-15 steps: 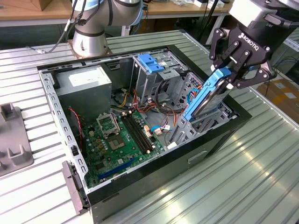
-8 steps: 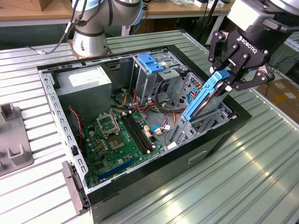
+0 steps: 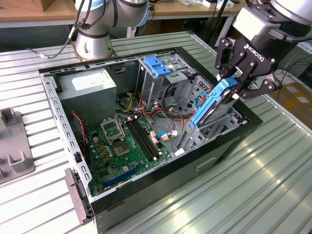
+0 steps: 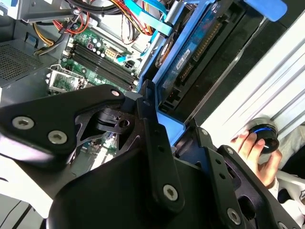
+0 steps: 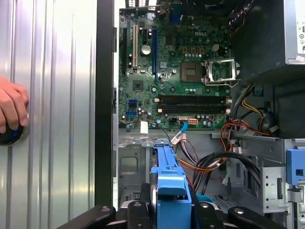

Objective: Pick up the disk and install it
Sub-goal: 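Insert the disk into the insertion slot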

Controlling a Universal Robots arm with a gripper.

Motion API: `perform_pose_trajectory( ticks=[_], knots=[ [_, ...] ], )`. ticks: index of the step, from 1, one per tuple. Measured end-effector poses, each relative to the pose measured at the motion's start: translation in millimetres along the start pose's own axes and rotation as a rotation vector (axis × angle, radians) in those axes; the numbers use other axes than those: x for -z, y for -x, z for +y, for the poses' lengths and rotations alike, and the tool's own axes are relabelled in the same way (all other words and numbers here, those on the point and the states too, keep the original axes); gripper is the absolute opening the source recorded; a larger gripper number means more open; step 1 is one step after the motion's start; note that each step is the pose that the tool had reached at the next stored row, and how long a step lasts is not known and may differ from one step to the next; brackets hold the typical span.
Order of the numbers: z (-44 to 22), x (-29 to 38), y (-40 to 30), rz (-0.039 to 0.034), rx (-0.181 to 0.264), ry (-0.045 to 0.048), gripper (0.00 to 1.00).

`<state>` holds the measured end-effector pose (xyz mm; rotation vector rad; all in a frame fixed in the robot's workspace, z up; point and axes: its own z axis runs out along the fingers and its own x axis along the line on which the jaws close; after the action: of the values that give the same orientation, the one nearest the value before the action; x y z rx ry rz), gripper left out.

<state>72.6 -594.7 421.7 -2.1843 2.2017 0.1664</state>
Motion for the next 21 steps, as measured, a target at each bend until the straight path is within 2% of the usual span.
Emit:
perform_pose_trajectory(
  ticks=[5, 12, 14, 15, 21],
  knots=[
    [-0.4, -6.8, -0.7, 0.0, 0.0, 0.0001, 0.37],
    [-0.5, -7.2, -0.7, 0.0, 0.0, 0.0, 0.37],
    [-0.5, -7.2, -0.7, 0.0001, 0.0, 0.0001, 0.38],
    [-0.5, -7.3, -0.7, 0.0001, 0.0, 0.0001, 0.45],
    [-0.5, -7.2, -0.7, 0.0, 0.0, 0.0001, 0.45]
  ],
)
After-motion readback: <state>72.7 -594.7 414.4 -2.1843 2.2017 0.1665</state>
